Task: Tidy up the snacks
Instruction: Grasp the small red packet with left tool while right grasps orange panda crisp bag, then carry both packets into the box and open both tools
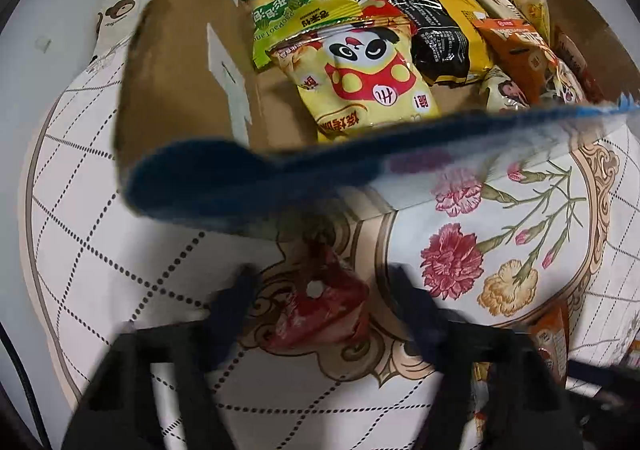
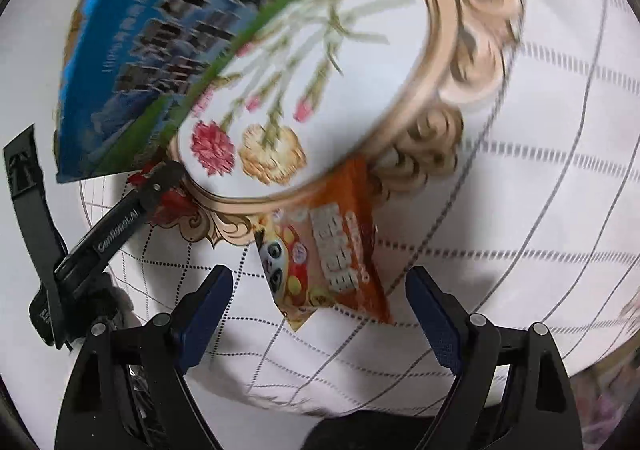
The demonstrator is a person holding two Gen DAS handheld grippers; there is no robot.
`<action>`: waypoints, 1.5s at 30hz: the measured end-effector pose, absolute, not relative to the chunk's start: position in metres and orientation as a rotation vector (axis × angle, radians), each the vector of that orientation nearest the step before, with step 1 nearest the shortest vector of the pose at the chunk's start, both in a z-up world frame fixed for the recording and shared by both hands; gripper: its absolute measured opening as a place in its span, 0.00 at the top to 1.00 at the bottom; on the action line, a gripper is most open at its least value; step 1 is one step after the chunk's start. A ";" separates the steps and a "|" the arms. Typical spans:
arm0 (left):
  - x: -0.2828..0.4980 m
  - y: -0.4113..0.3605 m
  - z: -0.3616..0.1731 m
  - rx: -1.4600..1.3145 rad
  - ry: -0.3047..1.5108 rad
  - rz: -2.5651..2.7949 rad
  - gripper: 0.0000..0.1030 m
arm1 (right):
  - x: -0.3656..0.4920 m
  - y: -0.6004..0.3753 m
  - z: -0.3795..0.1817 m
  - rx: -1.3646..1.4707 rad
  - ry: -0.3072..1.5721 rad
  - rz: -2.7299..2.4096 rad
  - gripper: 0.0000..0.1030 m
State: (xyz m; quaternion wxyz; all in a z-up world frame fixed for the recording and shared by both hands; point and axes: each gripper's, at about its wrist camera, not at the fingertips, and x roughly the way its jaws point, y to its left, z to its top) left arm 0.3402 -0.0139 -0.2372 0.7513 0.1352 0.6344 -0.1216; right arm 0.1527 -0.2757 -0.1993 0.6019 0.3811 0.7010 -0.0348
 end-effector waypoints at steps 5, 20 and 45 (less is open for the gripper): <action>0.327 -0.010 -0.242 0.237 1.405 -0.258 0.58 | 0.162 -0.277 -0.199 0.717 1.639 -0.108 0.12; 0.256 0.034 -0.238 0.022 1.453 -0.178 0.61 | 0.191 -0.182 -0.215 0.148 1.731 0.076 0.13; 0.276 0.012 -0.167 -0.018 1.483 -0.366 0.46 | 0.215 -0.298 -0.070 0.277 1.395 0.158 0.41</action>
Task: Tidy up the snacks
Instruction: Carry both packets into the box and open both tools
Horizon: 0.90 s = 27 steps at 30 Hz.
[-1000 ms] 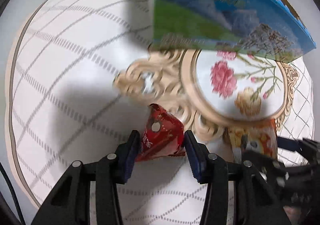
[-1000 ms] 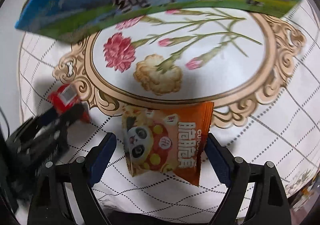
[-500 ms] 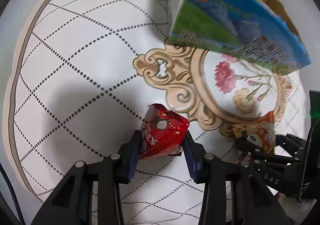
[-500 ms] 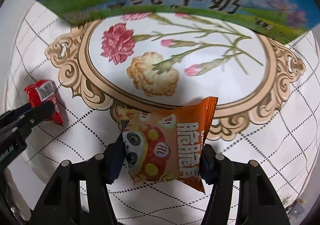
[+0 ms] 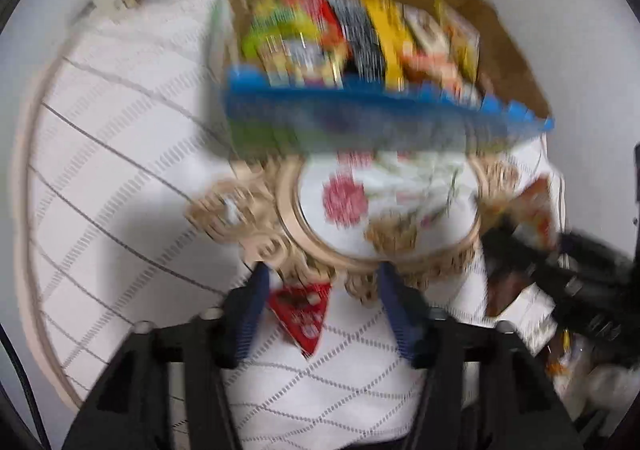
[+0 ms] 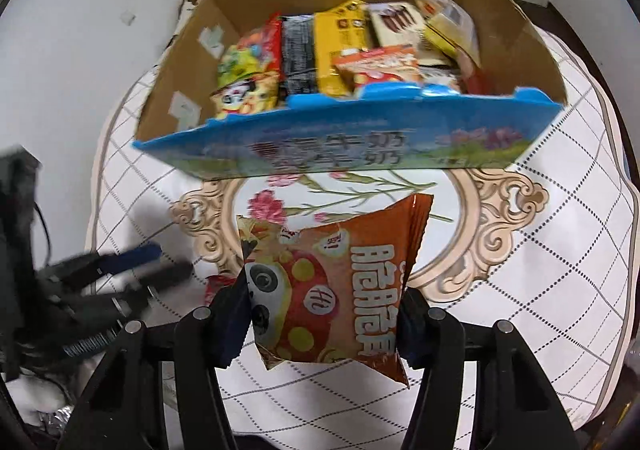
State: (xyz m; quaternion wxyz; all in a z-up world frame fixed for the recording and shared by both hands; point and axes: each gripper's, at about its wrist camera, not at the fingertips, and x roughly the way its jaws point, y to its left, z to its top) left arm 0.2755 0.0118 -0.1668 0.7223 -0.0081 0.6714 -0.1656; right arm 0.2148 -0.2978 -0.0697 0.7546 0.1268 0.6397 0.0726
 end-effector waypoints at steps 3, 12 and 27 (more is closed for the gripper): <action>0.271 0.000 -0.199 -0.005 1.586 -0.374 0.45 | 0.218 -0.287 -0.097 0.313 1.427 0.150 0.41; 0.257 -0.009 -0.248 0.073 1.662 -0.277 0.55 | 0.206 -0.285 -0.141 0.322 1.464 0.152 0.41; 0.249 0.011 -0.167 -0.054 1.524 -0.283 0.70 | 0.222 -0.307 -0.094 0.369 1.356 0.200 0.41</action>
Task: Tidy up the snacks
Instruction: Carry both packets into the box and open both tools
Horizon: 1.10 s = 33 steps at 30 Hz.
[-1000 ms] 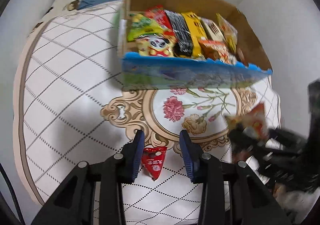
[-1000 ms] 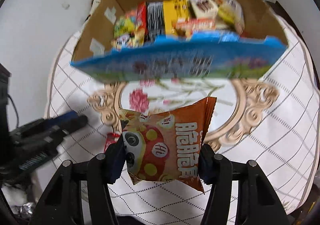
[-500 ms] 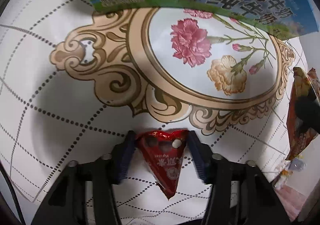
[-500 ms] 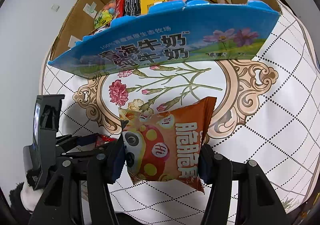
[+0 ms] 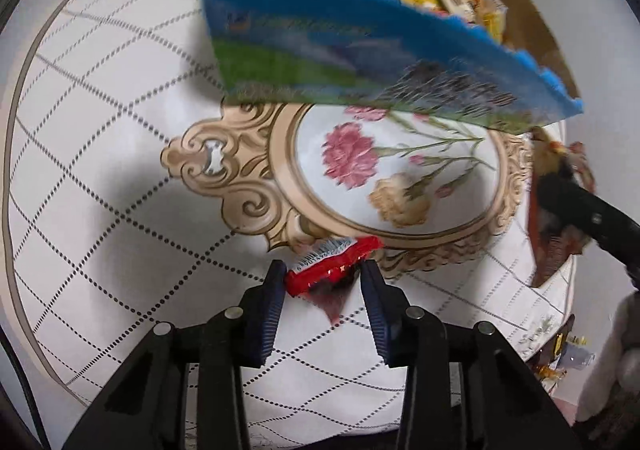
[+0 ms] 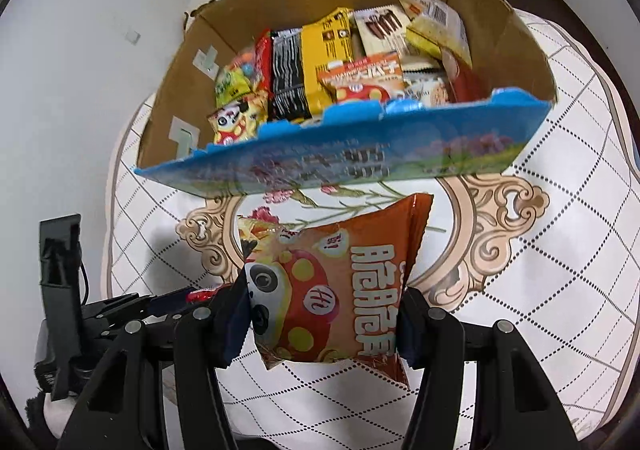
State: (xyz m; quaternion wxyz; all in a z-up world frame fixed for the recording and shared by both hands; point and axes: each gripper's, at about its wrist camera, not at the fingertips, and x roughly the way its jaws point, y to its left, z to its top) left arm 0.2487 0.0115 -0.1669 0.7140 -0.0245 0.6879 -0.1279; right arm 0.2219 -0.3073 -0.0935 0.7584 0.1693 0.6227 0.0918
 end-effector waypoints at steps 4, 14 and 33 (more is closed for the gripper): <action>0.251 0.007 -0.162 -0.042 1.508 -0.280 0.71 | 0.226 -0.313 -0.090 0.380 1.339 0.202 0.41; 0.275 -0.024 -0.230 0.054 1.623 -0.262 0.52 | 0.222 -0.326 -0.089 0.388 1.329 0.170 0.41; 0.307 -0.027 -0.043 -0.192 1.277 -0.420 0.64 | 0.263 -0.358 -0.021 0.403 1.202 0.199 0.41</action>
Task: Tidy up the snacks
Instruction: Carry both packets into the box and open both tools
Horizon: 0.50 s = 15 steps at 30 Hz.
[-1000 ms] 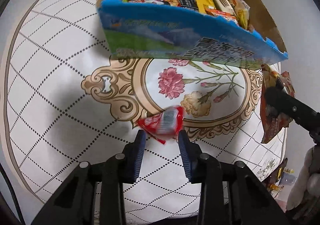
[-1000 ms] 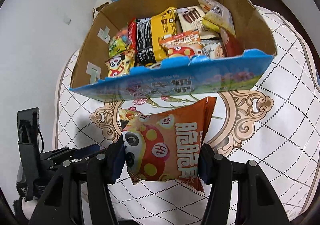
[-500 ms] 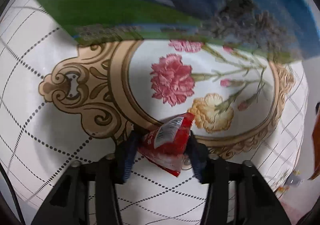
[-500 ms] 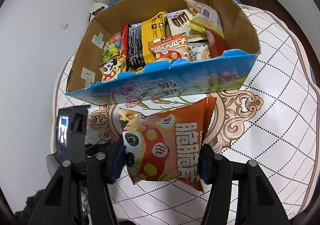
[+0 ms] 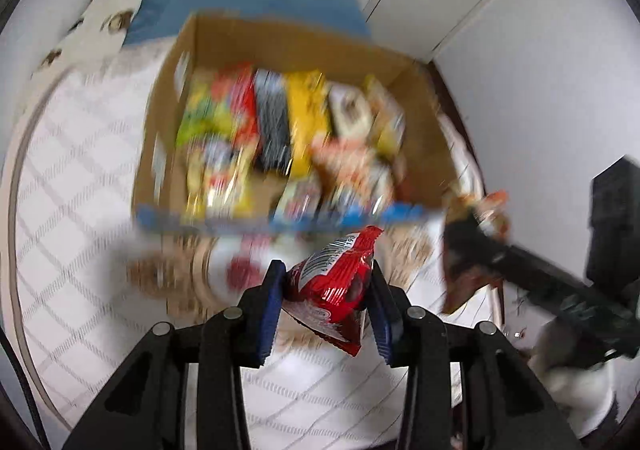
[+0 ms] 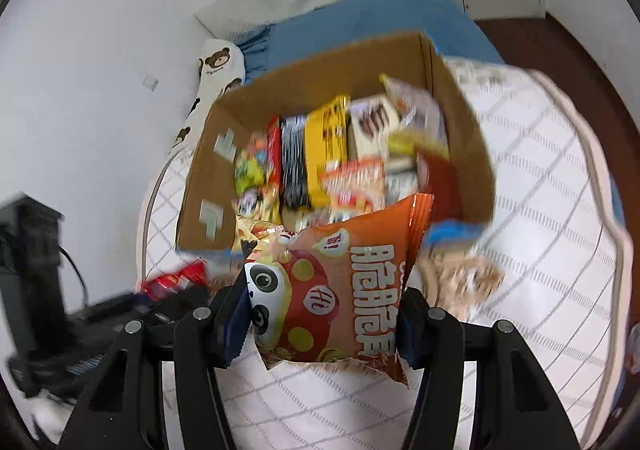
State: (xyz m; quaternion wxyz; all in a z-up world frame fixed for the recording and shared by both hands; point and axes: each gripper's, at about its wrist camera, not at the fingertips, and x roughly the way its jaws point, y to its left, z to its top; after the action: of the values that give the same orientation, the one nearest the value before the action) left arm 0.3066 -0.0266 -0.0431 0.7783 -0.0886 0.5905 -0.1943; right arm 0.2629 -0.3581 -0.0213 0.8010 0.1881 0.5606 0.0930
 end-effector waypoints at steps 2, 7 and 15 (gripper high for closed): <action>0.336 -0.043 -0.034 -0.173 1.248 -0.410 0.64 | 0.284 -0.364 -0.020 0.385 1.203 0.187 0.41; 0.396 -0.061 -0.040 -0.117 1.263 -0.370 0.64 | 0.344 -0.369 -0.031 0.363 1.241 0.186 0.41; 0.474 -0.069 -0.106 -0.064 1.403 -0.268 0.62 | 0.430 -0.356 -0.080 0.388 1.379 0.206 0.13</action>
State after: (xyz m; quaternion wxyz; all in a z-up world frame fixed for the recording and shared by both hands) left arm 0.4744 -0.0692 -0.1063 0.7551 -0.0292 0.6434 -0.1230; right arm 0.4301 -0.3559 -0.0804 0.7496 0.1774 0.6307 0.0942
